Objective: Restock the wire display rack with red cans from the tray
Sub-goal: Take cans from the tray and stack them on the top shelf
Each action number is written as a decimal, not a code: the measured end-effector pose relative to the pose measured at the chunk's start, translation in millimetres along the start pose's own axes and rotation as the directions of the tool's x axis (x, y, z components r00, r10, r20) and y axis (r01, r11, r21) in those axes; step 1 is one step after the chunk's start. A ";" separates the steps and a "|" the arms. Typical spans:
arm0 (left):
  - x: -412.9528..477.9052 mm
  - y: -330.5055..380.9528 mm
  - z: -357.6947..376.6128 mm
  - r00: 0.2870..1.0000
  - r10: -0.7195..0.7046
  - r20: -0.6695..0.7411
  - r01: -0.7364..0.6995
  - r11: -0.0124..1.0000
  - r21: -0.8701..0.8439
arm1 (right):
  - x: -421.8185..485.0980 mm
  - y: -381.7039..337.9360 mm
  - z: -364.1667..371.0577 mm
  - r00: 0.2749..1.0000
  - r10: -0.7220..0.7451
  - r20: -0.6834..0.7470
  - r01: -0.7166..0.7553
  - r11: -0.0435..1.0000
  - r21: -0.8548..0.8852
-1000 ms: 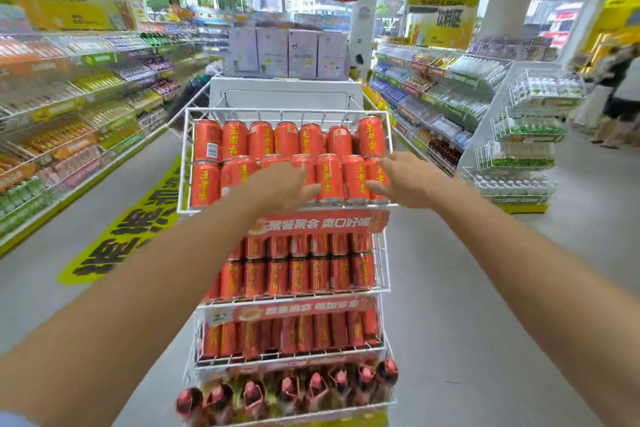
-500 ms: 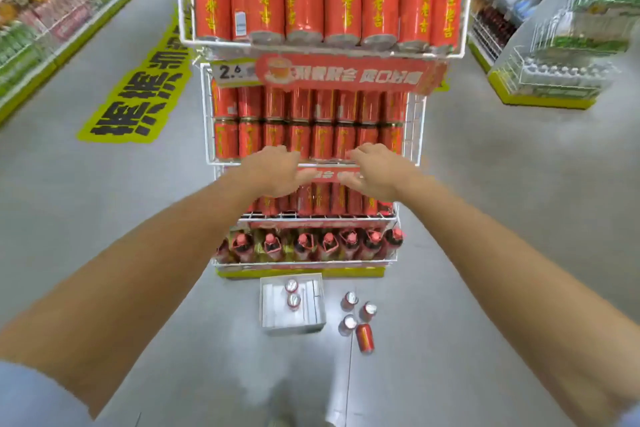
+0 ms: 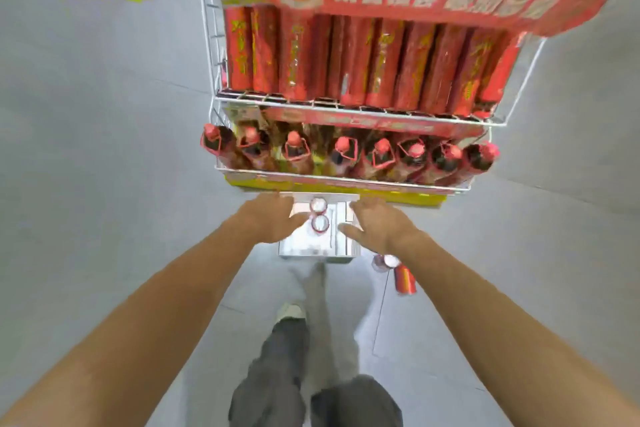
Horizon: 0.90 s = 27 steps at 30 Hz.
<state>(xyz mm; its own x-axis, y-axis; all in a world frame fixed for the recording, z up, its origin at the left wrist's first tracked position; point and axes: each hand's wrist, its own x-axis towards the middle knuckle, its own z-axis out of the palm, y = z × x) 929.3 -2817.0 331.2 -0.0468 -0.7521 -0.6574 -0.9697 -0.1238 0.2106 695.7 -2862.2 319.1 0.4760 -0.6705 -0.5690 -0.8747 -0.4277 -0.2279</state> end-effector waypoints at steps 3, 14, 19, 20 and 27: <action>79.0 -31.9 72.6 0.998 -0.043 0.045 0.044 0.999 -0.013 | 74.0 13.7 84.3 0.999 0.028 0.022 -0.028 0.999 0.029; 344.9 -87.8 236.4 0.995 0.050 -0.083 -0.067 0.976 -0.208 | 280.1 67.8 308.7 0.992 0.104 -0.068 -0.098 0.991 0.093; 401.2 -86.8 286.9 0.984 0.032 -0.176 -0.101 0.911 -0.401 | 301.5 66.2 345.0 0.966 0.131 -0.224 -0.090 0.979 0.184; 403.3 -83.2 293.4 0.982 0.013 -0.190 -0.097 0.893 -0.439 | 300.8 65.9 348.9 0.959 0.139 -0.247 -0.093 0.977 0.190; 398.3 -71.9 293.3 0.959 -0.023 -0.284 -0.123 0.864 -0.488 | 295.2 72.2 351.0 0.937 0.140 -0.319 -0.080 0.978 0.194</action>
<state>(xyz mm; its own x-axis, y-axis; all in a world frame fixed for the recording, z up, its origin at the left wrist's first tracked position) 910.0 -2917.8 -158.0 0.0458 -0.9018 -0.4298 -0.7154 -0.3299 0.6159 741.3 -2878.2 -142.6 0.3528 -0.8818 -0.3129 -0.9109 -0.2472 -0.3304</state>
